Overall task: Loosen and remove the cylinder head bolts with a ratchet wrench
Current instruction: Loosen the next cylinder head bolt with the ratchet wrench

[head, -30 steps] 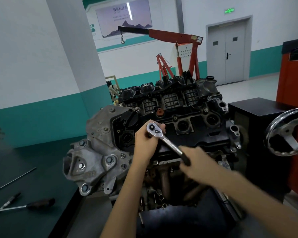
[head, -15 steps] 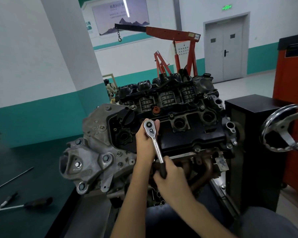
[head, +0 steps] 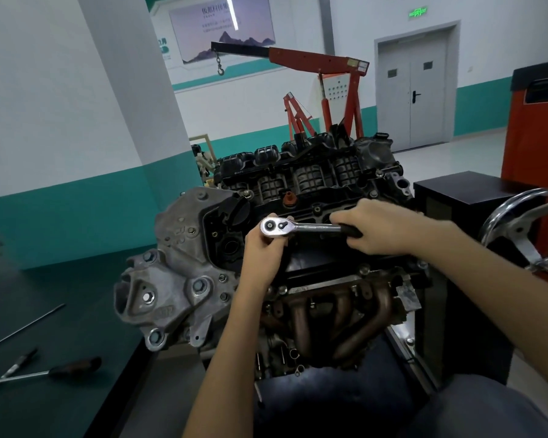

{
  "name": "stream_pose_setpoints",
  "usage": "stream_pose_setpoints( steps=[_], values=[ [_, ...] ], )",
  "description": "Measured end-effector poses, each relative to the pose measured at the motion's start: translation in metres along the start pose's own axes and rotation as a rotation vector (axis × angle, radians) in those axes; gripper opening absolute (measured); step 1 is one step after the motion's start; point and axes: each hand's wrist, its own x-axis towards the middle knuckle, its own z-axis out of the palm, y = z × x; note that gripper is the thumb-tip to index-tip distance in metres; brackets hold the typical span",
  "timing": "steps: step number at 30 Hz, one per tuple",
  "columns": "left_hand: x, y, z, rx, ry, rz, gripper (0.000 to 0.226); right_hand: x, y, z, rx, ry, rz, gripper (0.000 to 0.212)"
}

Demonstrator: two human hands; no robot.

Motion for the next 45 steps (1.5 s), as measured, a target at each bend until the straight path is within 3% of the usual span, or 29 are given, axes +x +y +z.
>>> stream_pose_setpoints(
  steps=[2,7,10,12,17,19,22,24,26,28,31,34,41,45],
  values=[
    [-0.003,-0.003,0.006,-0.037,0.062,-0.021,0.028,-0.016,-0.011,0.021,0.14,0.043,0.071,0.019],
    [-0.004,-0.001,0.022,-0.128,0.18,-0.058,0.034,-0.045,-0.103,0.095,0.778,0.276,0.332,0.023],
    [-0.004,0.0,0.02,-0.035,0.177,-0.015,0.04,-0.029,-0.157,0.117,0.947,0.39,0.442,0.013],
    [-0.003,-0.001,0.015,-0.006,0.162,-0.016,0.043,-0.026,-0.158,0.116,0.98,0.364,0.435,0.014],
    [0.006,-0.003,0.009,-0.013,0.016,-0.028,0.042,-0.042,-0.071,0.072,0.615,0.131,0.211,0.029],
    [0.007,-0.002,0.01,-0.003,-0.011,0.008,0.041,-0.036,-0.031,0.04,0.411,0.038,0.135,0.027],
    [0.005,-0.003,0.014,-0.036,0.078,0.02,0.039,-0.015,-0.003,0.007,0.055,0.004,0.045,0.022],
    [0.001,-0.006,0.019,-0.077,0.185,0.005,0.033,-0.013,-0.006,0.011,0.01,0.038,0.065,0.023],
    [-0.002,-0.008,0.024,-0.131,0.241,-0.023,0.025,-0.027,-0.024,0.034,0.182,0.108,0.137,0.014],
    [-0.002,-0.008,0.027,-0.193,0.264,-0.062,0.019,-0.041,-0.059,0.066,0.468,0.199,0.228,0.024],
    [-0.001,-0.004,0.03,-0.201,0.303,-0.073,0.029,-0.038,-0.121,0.103,0.826,0.282,0.367,0.018],
    [0.001,0.0,0.025,-0.122,0.279,-0.063,0.028,-0.025,-0.155,0.116,0.989,0.314,0.412,0.016],
    [0.007,0.0,0.01,-0.039,-0.013,-0.014,0.048,-0.038,-0.043,0.052,0.442,0.078,0.151,0.025],
    [0.003,-0.001,0.013,-0.045,0.034,-0.002,0.047,-0.011,0.002,0.01,-0.02,0.011,0.036,0.03]
  ],
)
